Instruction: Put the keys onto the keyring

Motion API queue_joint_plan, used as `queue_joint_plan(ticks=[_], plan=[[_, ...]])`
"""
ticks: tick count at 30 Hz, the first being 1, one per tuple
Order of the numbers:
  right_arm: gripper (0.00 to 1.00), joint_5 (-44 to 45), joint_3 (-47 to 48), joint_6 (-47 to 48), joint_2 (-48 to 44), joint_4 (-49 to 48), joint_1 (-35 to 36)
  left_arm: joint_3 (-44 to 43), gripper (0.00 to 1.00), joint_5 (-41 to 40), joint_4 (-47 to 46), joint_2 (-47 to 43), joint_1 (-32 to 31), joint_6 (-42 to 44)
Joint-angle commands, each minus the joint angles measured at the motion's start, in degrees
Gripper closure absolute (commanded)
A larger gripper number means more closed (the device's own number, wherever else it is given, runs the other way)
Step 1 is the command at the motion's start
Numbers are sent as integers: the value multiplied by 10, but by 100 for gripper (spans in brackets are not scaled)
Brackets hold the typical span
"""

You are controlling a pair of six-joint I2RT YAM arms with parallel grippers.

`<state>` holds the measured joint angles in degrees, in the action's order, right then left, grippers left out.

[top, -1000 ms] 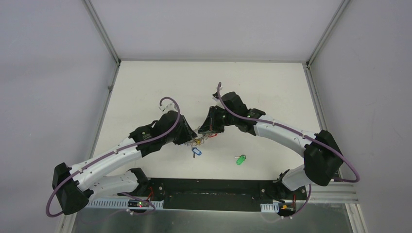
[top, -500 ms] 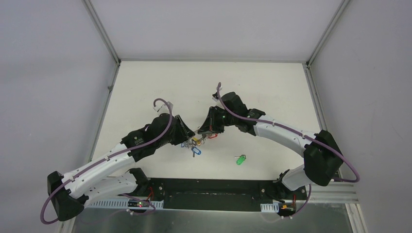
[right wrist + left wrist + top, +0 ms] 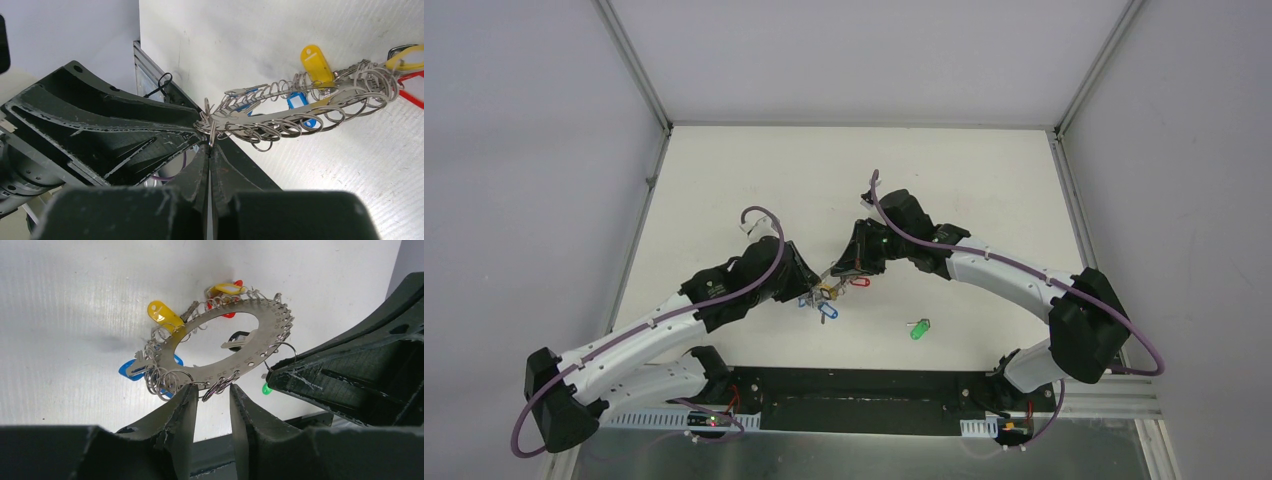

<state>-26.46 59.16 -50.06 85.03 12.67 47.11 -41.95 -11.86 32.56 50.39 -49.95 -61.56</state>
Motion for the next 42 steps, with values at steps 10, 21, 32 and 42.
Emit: queue_joint_plan(ticks=[10,21,32,42], plan=[[100,-19,4,-8,-3,-48,1,-45,61,-7,23,-5,-7,25],[100,-21,3,-11,0,-52,1,-58,74,29,28,-7,-7,25],[100,-23,-1,-13,0,-56,0,-36,64,31,27,15,-7,15],[100,-26,-3,-14,1,-60,0,-33,67,12,4,36,-7,13]])
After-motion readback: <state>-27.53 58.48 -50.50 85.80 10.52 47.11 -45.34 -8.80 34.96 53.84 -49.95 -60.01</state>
